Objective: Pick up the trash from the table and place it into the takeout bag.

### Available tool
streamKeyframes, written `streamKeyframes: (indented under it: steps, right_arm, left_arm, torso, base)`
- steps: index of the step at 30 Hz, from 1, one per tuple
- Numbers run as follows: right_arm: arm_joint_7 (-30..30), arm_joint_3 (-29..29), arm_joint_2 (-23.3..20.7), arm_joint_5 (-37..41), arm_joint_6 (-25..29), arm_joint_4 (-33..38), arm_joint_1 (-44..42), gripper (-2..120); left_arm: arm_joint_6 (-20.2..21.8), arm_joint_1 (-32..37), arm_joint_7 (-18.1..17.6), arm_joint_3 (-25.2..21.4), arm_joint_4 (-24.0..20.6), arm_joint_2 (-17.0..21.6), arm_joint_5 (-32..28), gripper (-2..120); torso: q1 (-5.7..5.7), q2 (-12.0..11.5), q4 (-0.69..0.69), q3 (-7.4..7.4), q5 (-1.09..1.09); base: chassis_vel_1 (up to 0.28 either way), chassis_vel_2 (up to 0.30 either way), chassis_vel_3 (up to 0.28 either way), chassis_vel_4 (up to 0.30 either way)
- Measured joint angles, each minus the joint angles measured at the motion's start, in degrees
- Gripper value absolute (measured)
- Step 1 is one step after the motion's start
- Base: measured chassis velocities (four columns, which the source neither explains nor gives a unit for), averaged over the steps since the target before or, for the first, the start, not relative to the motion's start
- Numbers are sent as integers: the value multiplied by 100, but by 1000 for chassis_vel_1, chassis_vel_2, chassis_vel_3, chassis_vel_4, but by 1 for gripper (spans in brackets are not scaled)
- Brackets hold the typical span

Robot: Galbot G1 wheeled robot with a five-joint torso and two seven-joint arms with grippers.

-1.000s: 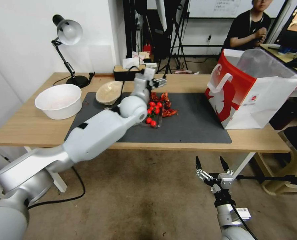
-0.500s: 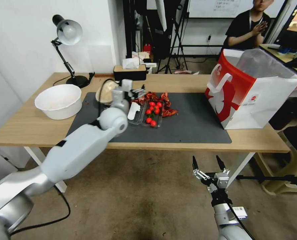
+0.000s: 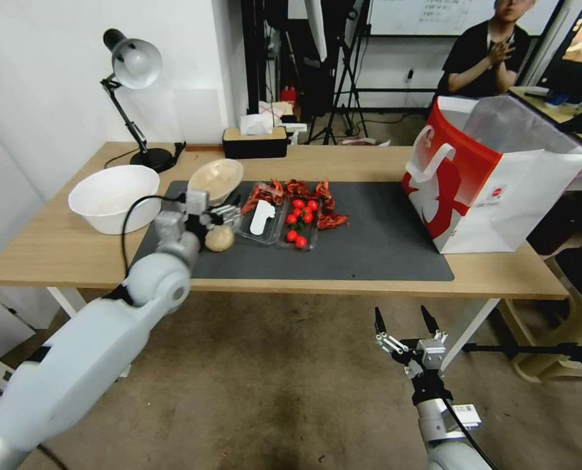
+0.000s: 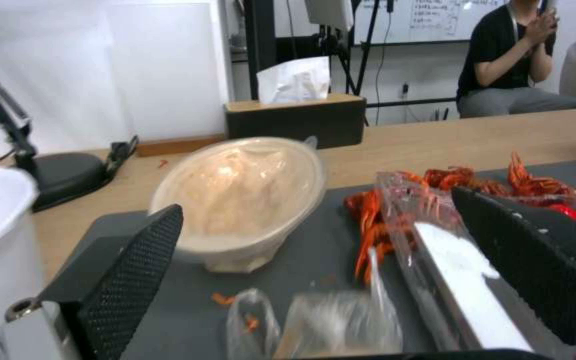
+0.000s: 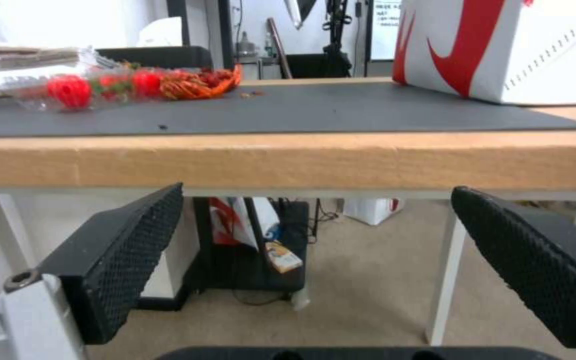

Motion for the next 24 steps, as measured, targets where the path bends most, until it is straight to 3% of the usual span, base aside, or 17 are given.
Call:
streamKeyframes:
  steps: [12,21,24]
  right_arm:
    - [2,47,5,10,132,-82,-68,100]
    - [-57,83,50,14,265,-10,-150,100]
    - [-109,123,72,20,303,80,-221,100]
  left_arm:
    - [-183,968,124,-650,-421,-112,394,100]
    - [-482,2374,545,-1488,-907,-700,1090,100]
    - [-934,3155,722,-1847,-963,-1125,1645,100]
  torso:
    - [0,0,-1,0,0]
    - [0,0,-1,0,1]
    - [1,0,-1,0,0]
  base:
    - [0,0,0,0]
    - [0,0,0,0]
    - [0,0,0,0]
